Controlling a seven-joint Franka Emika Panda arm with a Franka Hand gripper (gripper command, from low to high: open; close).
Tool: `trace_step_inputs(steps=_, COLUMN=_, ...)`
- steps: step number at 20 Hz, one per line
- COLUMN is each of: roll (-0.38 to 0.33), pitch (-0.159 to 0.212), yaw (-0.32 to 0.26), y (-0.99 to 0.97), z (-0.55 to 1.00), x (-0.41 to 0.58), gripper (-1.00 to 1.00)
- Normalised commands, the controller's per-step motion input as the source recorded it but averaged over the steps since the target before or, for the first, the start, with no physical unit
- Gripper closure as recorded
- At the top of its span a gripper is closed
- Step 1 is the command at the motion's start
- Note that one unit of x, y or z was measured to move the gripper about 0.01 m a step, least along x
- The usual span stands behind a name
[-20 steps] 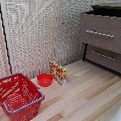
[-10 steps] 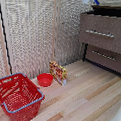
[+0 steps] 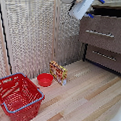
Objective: Compassionately, move the pinch receptors towards pink recepticle. Embrace the recepticle delicately and rise accordingly. Progress forward guided by applied tension and move towards the highest section of the storage unit. Place the recepticle delicately and shut the storage unit.
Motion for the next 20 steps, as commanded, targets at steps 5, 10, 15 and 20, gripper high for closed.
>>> trace_step_inputs(steps=5, roll=-0.351, pitch=0.131, yaw=0.125, y=0.23, z=-0.32, x=0.000, gripper=-1.00)
trace_step_inputs(steps=10, roll=-0.309, pitch=0.085, yaw=0.219, y=0.01, z=-0.36, x=0.024, gripper=-1.00)
trace_step_inputs(steps=15, roll=-0.245, pitch=-0.024, yaw=0.254, y=0.00, z=-0.27, x=0.121, gripper=-1.00)
trace_step_inputs(steps=20, roll=-0.187, pitch=-0.160, yaw=0.228, y=-0.05, z=0.00, x=0.025, gripper=-1.00)
